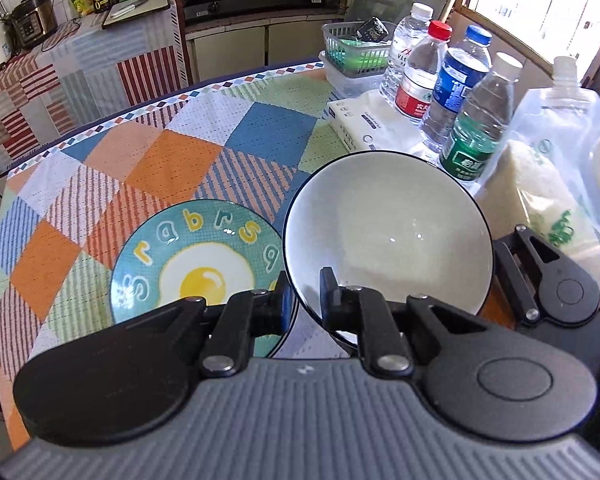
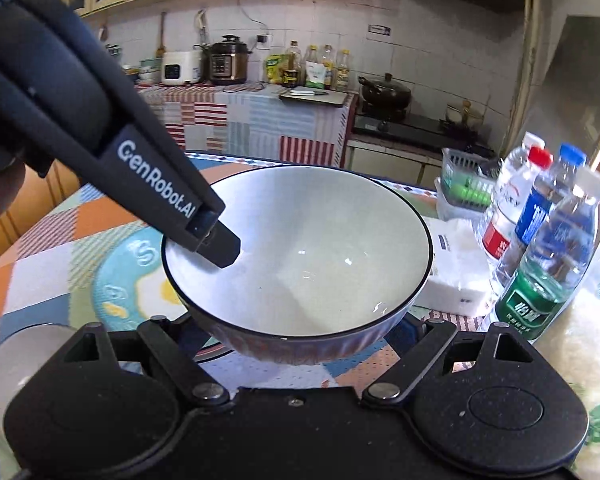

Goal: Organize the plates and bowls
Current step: 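Carry the held bowl over the bowl stack and lower it in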

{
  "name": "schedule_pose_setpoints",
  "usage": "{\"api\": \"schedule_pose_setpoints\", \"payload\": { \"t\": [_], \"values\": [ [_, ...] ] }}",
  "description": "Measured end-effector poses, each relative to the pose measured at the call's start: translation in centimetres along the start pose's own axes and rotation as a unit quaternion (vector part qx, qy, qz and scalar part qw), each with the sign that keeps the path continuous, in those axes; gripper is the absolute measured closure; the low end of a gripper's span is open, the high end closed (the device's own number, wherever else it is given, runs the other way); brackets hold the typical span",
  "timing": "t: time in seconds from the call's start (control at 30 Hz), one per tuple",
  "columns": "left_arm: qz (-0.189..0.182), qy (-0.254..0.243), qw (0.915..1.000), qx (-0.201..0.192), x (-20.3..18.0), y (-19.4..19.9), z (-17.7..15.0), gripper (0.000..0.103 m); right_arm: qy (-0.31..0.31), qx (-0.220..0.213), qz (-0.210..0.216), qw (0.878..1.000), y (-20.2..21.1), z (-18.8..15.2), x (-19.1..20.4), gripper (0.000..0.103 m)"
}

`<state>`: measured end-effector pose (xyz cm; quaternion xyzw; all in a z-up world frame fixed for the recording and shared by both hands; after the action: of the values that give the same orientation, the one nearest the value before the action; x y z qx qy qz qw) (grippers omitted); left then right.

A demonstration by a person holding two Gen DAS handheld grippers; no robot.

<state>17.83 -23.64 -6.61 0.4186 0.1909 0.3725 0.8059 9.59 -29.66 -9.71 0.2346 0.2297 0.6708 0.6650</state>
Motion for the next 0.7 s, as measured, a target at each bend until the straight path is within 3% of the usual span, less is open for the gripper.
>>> {"api": "schedule_pose_setpoints", "payload": {
  "t": [0.3, 0.7],
  "values": [
    [0.008, 0.006, 0.9999, -0.009, 1.0, 4.9, -4.1, 0.09, 0.038, -0.008, 0.024, 0.999, 3.9, -0.4, 3.9, 0.012],
    [0.028, 0.031, 0.9988, 0.026, 4.0, 7.2, -10.0, 0.09, 0.079, 0.009, 0.083, 0.993, 5.3, -2.3, 9.4, 0.012]
  ]
}}
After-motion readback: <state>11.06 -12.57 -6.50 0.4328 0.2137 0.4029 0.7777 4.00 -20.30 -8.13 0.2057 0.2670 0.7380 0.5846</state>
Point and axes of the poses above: each gripper's, at about its wrist camera, not at the fingertips, and y roughly against the way its jaws point, x to its left, z to its top, the point moved 3 cm from there along -y, roughly the way its jaws point, and after that the axes turned 7 degrees about -y, right-handed, at the moved point
